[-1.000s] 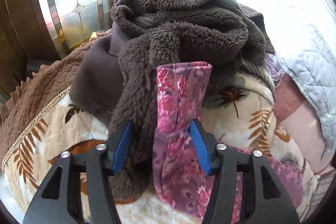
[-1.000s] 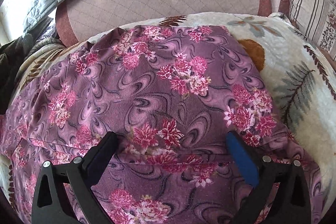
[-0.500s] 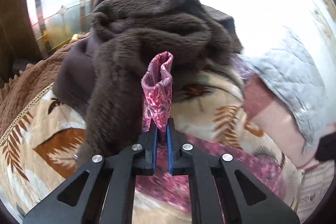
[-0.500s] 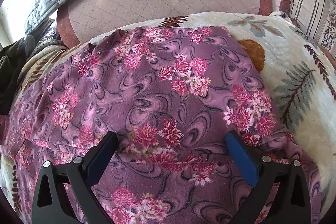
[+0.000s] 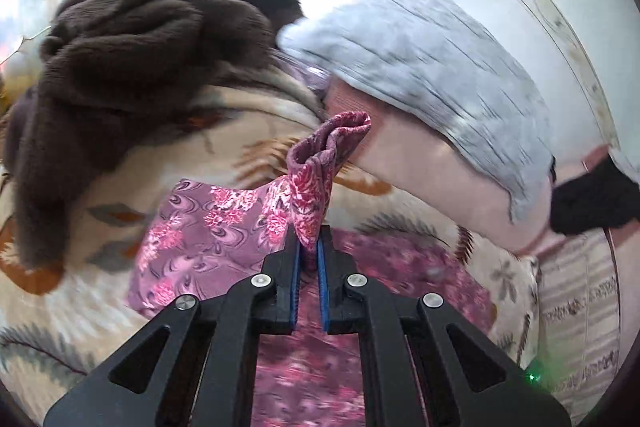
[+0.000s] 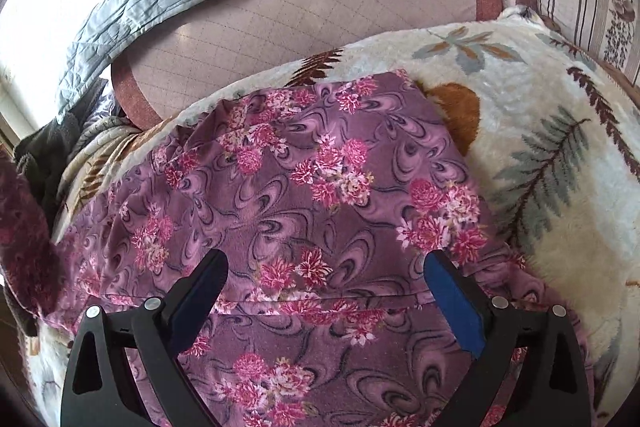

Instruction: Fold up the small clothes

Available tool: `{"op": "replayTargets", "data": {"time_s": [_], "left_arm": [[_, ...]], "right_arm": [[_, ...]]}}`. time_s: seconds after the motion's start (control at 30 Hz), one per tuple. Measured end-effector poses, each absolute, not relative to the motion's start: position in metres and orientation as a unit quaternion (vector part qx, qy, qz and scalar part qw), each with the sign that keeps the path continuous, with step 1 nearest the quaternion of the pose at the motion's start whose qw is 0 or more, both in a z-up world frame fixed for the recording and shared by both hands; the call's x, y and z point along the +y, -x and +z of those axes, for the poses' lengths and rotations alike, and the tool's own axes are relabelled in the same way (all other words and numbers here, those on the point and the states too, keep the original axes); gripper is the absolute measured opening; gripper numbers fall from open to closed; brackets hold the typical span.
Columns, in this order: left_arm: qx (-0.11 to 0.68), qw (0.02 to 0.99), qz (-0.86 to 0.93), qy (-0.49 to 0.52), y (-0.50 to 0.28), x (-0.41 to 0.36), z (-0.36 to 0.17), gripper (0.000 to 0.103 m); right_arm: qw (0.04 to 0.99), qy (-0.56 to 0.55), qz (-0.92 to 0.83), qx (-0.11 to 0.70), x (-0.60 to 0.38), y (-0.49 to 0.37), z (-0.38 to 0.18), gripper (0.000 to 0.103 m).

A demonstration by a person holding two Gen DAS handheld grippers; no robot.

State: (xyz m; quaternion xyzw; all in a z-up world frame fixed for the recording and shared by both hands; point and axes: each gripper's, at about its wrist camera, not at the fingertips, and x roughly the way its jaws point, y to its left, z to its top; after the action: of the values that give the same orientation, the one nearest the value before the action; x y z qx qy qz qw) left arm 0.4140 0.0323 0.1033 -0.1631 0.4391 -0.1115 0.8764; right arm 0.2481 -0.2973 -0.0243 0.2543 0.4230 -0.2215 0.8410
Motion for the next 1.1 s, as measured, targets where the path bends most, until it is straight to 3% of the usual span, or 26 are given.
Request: {"op": "replayTargets", "data": {"time_s": [0.33, 0.6, 0.73, 0.83, 0.93, 1.1], "left_arm": [[0.490, 0.838, -0.186, 0.151, -0.402, -0.104, 0.054, 0.005], [0.546, 0.808, -0.181, 0.130, -0.391, -0.154, -0.010, 0.006], [0.571, 0.790, -0.182, 0.128, -0.386, -0.154, -0.029, 0.015], [0.575, 0.777, -0.204, 0.155, -0.378, -0.139, -0.029, 0.032], [0.562, 0.771, -0.228, 0.192, -0.359, -0.106, -0.024, 0.040], [0.549, 0.784, -0.196, 0.214, -0.337, -0.038, -0.038, 0.043]], "right_arm": [[0.825, -0.307, -0.213, 0.424, -0.326, -0.234, -0.026, 0.100], [0.819, -0.327, -0.205, 0.425, -0.334, -0.231, -0.030, 0.100], [0.820, -0.325, -0.206, 0.424, -0.334, -0.232, -0.031, 0.100], [0.825, -0.331, -0.205, 0.411, -0.335, -0.229, -0.029, 0.099], [0.840, -0.342, -0.183, 0.380, -0.332, -0.228, -0.023, 0.099], [0.858, -0.370, -0.104, 0.341, -0.311, -0.238, -0.022, 0.099]]}}
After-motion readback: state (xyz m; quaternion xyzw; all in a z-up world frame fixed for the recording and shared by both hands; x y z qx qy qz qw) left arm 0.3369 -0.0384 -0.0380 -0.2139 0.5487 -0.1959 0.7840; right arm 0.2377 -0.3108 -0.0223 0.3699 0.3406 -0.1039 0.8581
